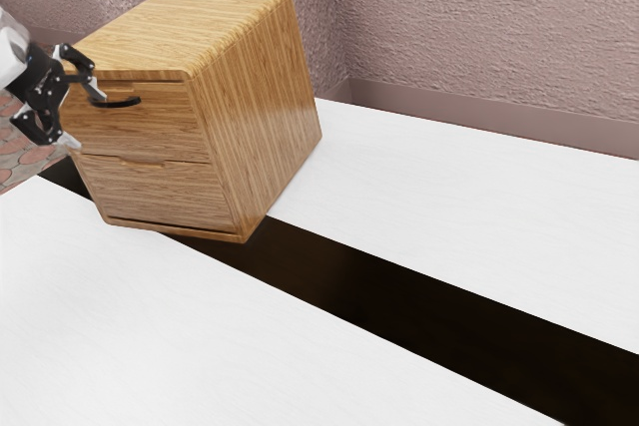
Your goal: Pull the drawer handle with one arm to open the drawer
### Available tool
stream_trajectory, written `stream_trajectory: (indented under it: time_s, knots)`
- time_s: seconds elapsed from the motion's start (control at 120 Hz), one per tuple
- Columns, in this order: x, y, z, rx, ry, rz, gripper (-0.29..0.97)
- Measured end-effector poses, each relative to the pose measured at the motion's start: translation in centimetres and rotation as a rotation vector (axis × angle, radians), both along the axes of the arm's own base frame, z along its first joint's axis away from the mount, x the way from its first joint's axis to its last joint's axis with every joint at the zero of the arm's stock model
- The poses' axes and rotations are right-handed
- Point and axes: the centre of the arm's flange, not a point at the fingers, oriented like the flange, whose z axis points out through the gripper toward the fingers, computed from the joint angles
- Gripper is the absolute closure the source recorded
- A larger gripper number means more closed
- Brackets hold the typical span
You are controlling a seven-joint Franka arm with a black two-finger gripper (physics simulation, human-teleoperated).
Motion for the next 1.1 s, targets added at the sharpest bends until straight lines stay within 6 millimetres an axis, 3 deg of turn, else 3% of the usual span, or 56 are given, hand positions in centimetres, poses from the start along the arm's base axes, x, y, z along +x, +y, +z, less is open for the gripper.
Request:
stream_trajectory:
  time_s: [0.067, 0.158, 0.258, 0.417, 0.767, 1.1]
  knots:
    - [0.1, 0.3, 0.9, 0.050, -0.067, -0.071, 0.01]
    - [0.0, 1.1, 1.4, 0.117, -0.117, -0.148, 0.12]
    - [-0.2, 2.6, 1.0, 0.171, -0.140, -0.208, 0.23]
    - [0.5, 2.9, 0.2, 0.231, -0.155, -0.314, 0.33]
    - [1.6, 2.5, -0.9, 0.292, -0.160, -0.452, 0.39]
    - [1.5, 2.4, -0.9, 0.269, -0.147, -0.390, 0.48]
